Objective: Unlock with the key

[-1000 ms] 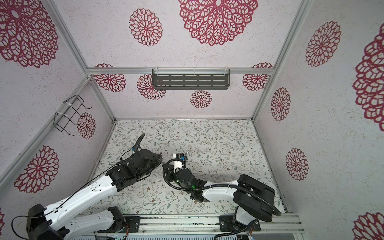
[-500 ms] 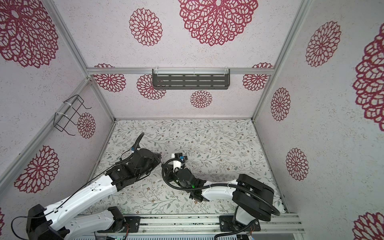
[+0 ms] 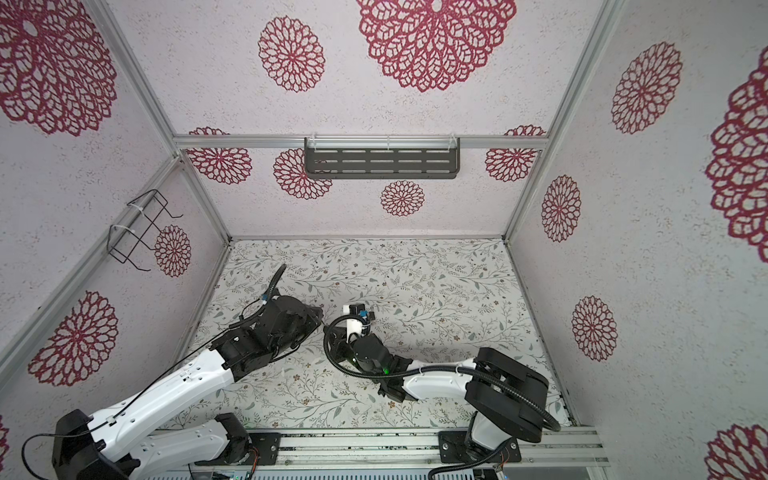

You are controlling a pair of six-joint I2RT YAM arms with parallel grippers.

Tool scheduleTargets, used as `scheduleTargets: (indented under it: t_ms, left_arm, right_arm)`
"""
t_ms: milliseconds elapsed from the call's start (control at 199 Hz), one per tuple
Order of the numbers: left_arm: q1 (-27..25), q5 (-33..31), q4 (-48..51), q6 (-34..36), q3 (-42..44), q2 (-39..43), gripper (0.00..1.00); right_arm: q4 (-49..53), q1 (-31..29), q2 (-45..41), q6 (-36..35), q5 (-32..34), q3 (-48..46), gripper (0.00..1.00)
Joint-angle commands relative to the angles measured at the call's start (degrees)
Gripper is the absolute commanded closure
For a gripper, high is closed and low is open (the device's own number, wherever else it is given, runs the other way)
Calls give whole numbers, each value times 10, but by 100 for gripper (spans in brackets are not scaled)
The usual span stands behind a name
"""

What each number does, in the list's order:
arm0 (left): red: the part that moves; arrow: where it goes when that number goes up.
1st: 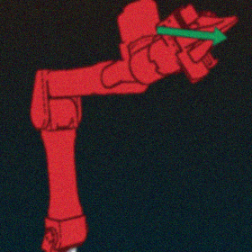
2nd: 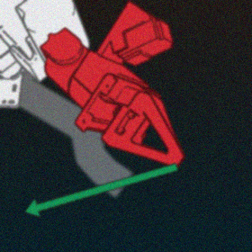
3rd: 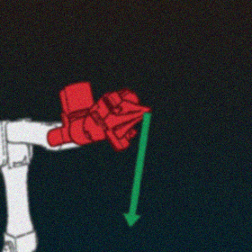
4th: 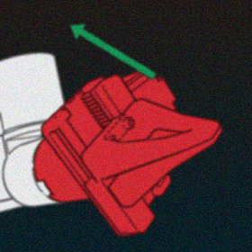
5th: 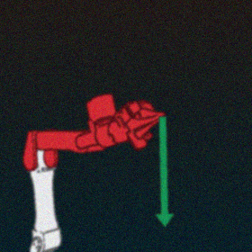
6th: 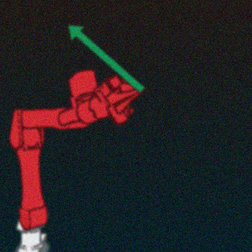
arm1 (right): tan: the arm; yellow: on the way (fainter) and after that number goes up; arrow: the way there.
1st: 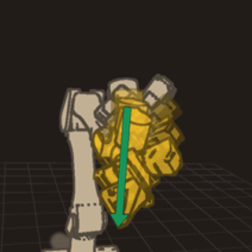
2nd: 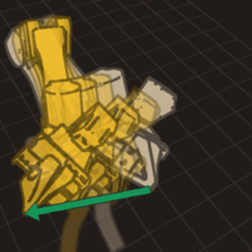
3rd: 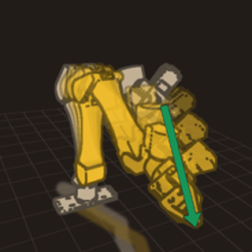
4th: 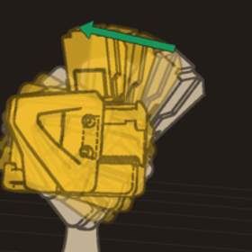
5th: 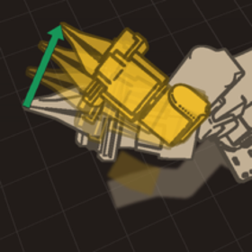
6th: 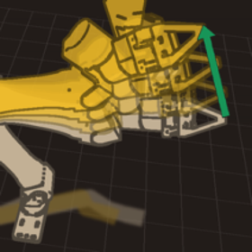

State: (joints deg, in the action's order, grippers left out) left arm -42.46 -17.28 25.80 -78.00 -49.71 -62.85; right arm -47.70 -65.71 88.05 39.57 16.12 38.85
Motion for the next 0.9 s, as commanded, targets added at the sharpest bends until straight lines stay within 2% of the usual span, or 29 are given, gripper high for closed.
scheduleTargets:
  t_ms: [0,502,608,799,899]
  left_arm:
    - [3,0,-14,0,5,7,100]
    - [-4,21,-6,12,-11,-2,100]
    - [-7,28,4,16,-13,-9,100]
    - [-11,39,26,24,-20,-10,100]
    - [-14,30,52,24,-24,-12,100]
  right_arm:
    - [-14,6,-6,-8,6,20,100]
    - [73,8,1,-29,20,61,100]
    - [56,11,-7,-52,6,58,100]
    - [105,11,-28,-118,21,81,100]
    - [113,11,-38,-126,12,90,100]
